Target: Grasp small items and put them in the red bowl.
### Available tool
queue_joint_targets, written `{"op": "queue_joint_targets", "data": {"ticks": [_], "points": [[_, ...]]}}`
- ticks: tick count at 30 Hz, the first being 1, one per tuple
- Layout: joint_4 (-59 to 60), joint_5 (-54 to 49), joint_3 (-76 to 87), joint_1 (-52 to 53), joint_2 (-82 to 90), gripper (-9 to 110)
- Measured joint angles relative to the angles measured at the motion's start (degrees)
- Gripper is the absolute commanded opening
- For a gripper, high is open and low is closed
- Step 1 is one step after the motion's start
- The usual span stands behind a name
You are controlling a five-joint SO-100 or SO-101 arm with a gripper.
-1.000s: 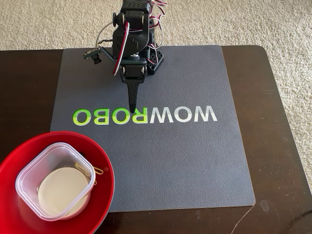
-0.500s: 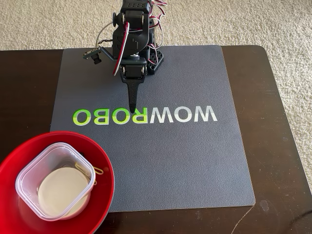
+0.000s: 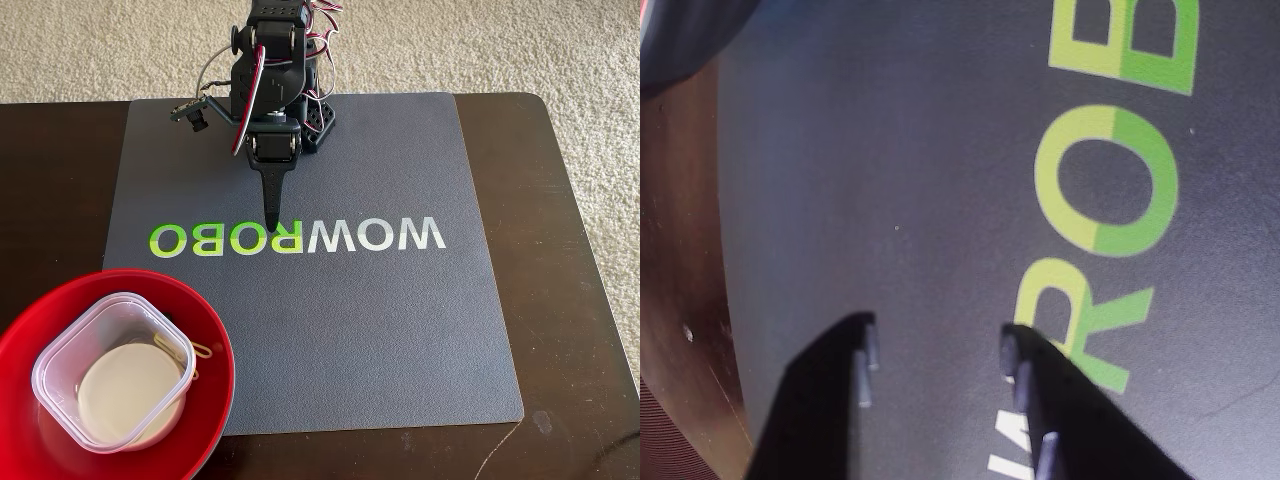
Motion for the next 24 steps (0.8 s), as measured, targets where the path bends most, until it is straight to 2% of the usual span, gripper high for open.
{"op": "queue_joint_targets", "data": {"ticks": [24], "points": [[0.0, 0.0, 0.0, 0.0, 0.0, 16]]}}
